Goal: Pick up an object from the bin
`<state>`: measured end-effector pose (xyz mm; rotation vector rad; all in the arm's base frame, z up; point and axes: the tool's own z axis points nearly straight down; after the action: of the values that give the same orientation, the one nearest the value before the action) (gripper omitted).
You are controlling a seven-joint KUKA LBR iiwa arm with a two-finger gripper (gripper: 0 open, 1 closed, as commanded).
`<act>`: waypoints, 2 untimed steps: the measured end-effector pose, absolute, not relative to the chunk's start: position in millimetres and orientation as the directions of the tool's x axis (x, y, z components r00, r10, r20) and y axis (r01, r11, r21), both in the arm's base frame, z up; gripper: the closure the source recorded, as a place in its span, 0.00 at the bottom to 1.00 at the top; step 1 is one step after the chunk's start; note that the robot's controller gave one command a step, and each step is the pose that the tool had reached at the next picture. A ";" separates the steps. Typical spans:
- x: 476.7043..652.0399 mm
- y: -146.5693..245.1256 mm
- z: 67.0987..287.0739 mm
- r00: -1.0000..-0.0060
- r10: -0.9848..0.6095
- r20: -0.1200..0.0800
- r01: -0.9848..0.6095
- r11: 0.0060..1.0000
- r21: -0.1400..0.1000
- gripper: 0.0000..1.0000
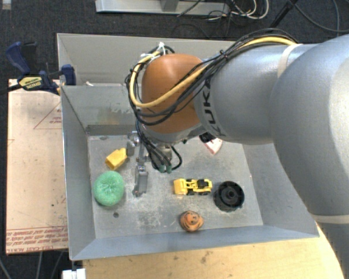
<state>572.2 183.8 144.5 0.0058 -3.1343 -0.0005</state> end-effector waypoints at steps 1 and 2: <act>574.1 183.1 149.2 -1.000 -0.001 0.000 -0.001 1.000 0.002 0.00; 600.8 215.9 109.1 -0.999 -0.033 -0.012 -0.033 0.999 0.004 0.00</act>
Offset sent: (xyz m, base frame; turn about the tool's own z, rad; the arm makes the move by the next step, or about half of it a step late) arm 0.0361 0.0473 -0.0625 -0.0437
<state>600.8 215.9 109.1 0.0523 -3.1534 -0.0062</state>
